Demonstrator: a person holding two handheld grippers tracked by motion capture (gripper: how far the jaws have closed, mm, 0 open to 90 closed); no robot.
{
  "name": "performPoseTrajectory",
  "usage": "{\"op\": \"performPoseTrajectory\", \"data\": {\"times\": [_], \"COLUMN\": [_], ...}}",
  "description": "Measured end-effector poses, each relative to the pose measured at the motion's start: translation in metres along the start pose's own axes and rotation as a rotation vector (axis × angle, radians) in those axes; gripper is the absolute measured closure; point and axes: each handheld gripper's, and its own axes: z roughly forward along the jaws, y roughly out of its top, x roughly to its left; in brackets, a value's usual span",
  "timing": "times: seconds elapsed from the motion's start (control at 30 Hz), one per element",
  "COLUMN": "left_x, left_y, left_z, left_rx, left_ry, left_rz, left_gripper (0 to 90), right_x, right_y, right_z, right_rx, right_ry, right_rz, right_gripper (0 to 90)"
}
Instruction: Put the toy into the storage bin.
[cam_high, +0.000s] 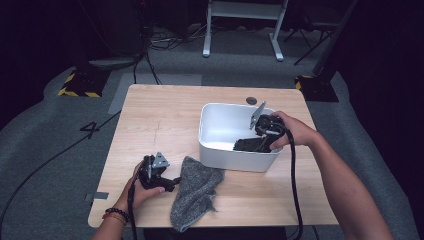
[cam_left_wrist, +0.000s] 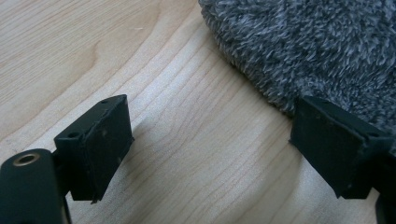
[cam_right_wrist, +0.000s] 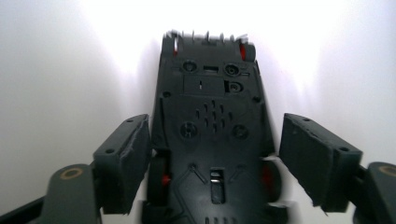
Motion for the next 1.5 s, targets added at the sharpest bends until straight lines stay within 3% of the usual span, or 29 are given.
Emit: {"op": "performPoseTrajectory", "data": {"times": [0.2,0.67,0.87,1.0,1.07,1.3,1.5], "left_x": [0.0,-0.001,-0.001,-0.001,-0.001,-0.001,-0.001], "left_y": [0.0,0.0,0.0,0.0,0.0,0.0,0.0], "left_z": [0.0,0.0,0.0,0.0,0.0,0.0,0.0], "left_rx": [-0.001,-0.001,-0.001,-0.001,-0.001,-0.001,0.0], "left_ry": [-0.001,-0.005,-0.005,-0.005,-0.005,-0.002,-0.001], "left_rz": [0.005,0.002,0.002,0.002,0.001,0.004,0.004], "left_gripper": [13.0,12.9,12.9,12.9,12.9,13.0,13.0], "right_x": [0.0,0.004,0.005,0.005,0.007,0.014,0.021], "right_y": [-0.001,-0.001,-0.003,-0.004,-0.006,-0.015,-0.028], "right_z": [-0.007,-0.01,-0.016,-0.023,-0.027,-0.043,-0.055], "right_rx": [-0.036,-0.065,-0.099,-0.155,-0.185,-0.293,-0.394], "right_ry": [-0.019,-0.026,-0.064,-0.093,-0.12,-0.226,-0.257], "right_rz": [0.005,-0.007,-0.002,0.009,0.001,0.048,0.092], "right_gripper": [30.3,29.8,24.3,23.9,23.9,23.3,23.3]}}
